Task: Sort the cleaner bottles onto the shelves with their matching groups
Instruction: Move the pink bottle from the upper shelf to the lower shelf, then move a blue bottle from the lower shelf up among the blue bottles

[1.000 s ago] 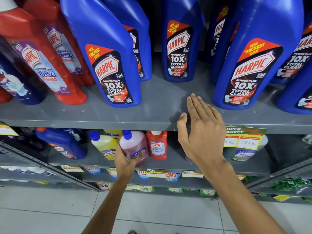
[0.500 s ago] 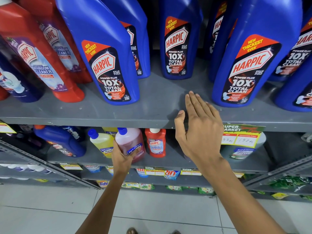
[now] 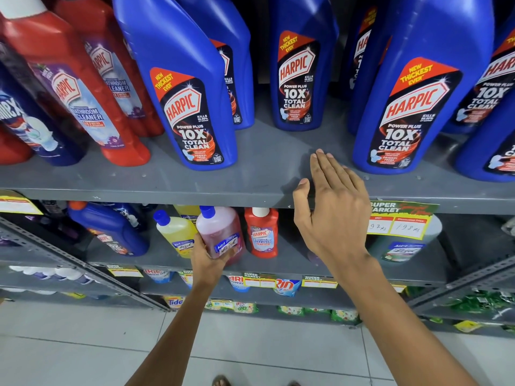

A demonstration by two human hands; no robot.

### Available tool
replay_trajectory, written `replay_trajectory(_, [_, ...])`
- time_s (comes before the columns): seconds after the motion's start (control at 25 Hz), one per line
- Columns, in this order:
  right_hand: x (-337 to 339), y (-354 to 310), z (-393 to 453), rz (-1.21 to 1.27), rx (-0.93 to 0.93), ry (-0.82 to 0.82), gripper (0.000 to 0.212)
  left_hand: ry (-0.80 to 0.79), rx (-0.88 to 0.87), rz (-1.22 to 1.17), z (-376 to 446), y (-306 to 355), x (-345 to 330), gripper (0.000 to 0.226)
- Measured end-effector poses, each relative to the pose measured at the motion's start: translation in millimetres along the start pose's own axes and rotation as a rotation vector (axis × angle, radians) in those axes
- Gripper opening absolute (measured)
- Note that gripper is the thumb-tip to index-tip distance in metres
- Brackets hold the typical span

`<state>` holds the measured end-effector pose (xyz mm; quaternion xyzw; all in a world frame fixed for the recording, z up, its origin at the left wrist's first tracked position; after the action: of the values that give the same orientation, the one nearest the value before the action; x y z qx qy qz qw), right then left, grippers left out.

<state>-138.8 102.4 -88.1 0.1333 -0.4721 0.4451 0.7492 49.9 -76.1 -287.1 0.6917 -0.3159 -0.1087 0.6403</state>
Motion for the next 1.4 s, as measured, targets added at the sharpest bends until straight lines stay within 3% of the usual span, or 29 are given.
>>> replay_trajectory(0.44, [1,-1,-2,0.034,0.008,-0.033,0.054,0.02,0.072,0.016,-23,-4,-2,0.069])
replay_trajectory(0.64, [13,-21,-14,0.28,0.065,0.002,0.052,0.037,0.108,0.079,-39,-19,19,0.075])
replay_trajectory(0.8, [9,-75,-44,0.502,0.252,-0.012,0.048,0.103,0.119,0.077,-58,-33,63,0.052])
replay_trajectory(1.0, [-40,-157,-93,0.667,0.353,-0.251,0.049,0.167,0.154,0.064,-59,-58,157,0.026])
replay_trajectory(1.16, [-104,-224,-123,0.678,0.337,-0.456,0.053,0.238,0.15,0.008,-39,-75,237,0.025])
replay_trajectory(1.4, [-246,-314,-150,0.538,0.183,-0.597,0.06,0.13,0.027,0.025,28,-93,326,0.062])
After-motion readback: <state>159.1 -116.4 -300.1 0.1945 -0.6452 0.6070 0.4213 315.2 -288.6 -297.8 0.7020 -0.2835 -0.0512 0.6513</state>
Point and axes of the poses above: each hand's wrist, its own z-axis towards the middle knuckle, its own x-axis out of the back of the hand, y = z × x, the point moved 1 cm from there along z, towards the middle knuckle, and after that the axes turned 14 degrees about -y, right-handed, at the moved point
